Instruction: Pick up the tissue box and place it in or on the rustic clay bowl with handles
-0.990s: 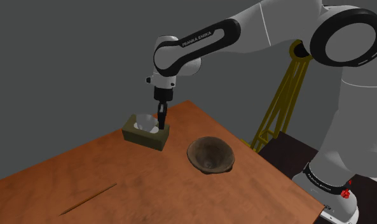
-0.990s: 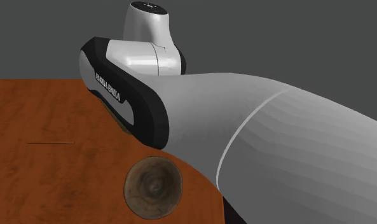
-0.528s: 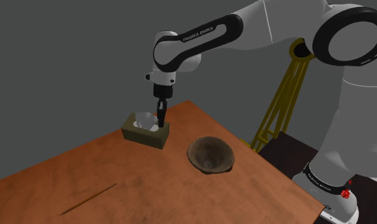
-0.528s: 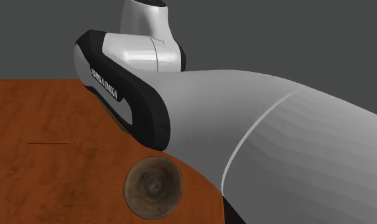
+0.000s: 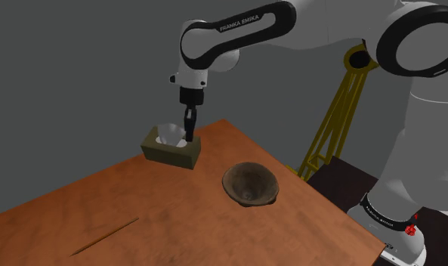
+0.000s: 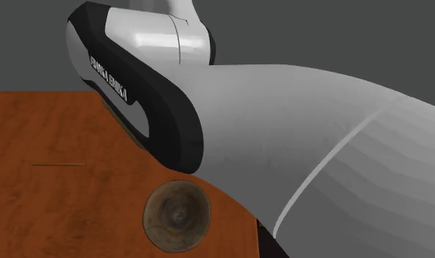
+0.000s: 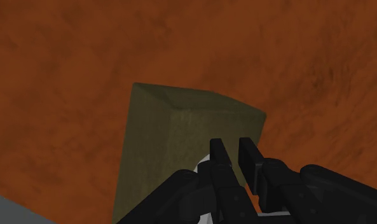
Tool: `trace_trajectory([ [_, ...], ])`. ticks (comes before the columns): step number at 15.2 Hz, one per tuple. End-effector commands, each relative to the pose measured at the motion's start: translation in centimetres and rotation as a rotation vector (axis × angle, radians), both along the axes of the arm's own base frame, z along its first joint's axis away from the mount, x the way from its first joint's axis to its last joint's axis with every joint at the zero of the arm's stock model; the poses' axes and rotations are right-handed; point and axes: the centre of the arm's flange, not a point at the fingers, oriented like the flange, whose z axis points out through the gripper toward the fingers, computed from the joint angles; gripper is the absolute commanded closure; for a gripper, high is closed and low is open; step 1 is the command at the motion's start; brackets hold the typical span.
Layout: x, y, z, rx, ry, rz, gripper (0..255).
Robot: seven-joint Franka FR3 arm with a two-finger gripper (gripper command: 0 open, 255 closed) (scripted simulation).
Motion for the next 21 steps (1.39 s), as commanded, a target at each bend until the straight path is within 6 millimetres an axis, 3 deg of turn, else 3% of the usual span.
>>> trace_trajectory([
  [1, -0.1, 0.0, 1.0, 0.0, 0.0, 0.0, 255],
  [21, -0.1, 0.0, 11.4, 0.0, 0.0, 0.0, 255],
])
